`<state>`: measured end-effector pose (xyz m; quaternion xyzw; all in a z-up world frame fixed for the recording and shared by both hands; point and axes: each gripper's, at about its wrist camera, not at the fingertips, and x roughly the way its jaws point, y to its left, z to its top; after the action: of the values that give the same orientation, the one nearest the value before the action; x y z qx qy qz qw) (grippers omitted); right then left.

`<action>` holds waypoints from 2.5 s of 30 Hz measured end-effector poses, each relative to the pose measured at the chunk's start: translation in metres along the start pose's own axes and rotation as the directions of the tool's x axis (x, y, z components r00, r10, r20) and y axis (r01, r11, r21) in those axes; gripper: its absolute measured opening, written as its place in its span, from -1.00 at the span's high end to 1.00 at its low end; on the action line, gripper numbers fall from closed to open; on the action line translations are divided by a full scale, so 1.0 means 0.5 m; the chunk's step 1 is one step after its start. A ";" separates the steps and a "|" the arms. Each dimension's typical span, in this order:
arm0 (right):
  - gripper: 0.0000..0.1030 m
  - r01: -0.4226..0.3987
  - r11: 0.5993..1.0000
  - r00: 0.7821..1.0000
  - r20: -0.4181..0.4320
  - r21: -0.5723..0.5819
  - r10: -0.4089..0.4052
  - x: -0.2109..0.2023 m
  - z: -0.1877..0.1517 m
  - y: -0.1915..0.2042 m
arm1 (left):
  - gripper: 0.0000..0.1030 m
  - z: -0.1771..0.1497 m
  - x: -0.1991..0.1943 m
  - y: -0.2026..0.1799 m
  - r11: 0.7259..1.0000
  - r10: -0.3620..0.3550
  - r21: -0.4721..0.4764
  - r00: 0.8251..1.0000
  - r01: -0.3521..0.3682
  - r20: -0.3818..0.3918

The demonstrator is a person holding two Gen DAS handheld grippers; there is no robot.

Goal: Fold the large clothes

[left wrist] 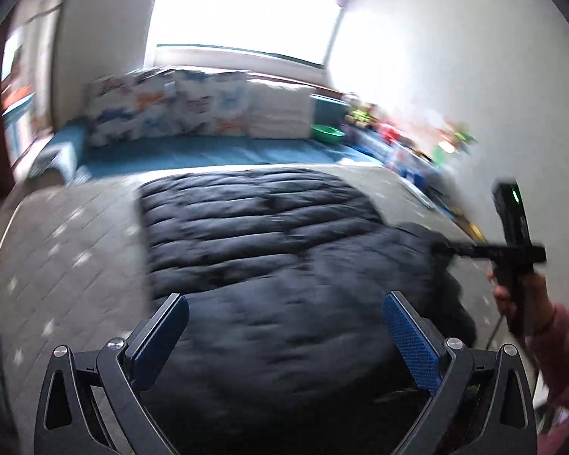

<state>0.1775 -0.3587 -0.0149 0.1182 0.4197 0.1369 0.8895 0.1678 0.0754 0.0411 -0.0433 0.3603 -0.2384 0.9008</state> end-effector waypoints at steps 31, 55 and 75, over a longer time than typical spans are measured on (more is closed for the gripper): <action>-0.49 0.113 0.969 0.991 0.099 -0.220 -0.093 -0.118 -0.021 0.095 | -0.89 -0.034 -0.010 -0.004 0.996 0.067 0.068 0.996 -0.063 -0.054; -0.53 -0.058 0.933 0.994 -0.104 -0.355 0.023 0.141 -0.079 0.114 | -0.91 -0.086 0.266 -0.070 0.984 0.062 0.178 0.971 -0.021 -0.232; -0.55 -0.007 0.891 0.993 -0.105 -0.455 -0.046 0.082 -0.118 0.125 | -1.00 -0.092 0.261 -0.091 0.965 0.116 0.254 0.970 -0.059 -0.215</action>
<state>0.1474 -0.2807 -0.0605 -0.1050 0.4266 0.2288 0.8687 0.2008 -0.0205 -0.0635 0.1122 0.4304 -0.2443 0.8617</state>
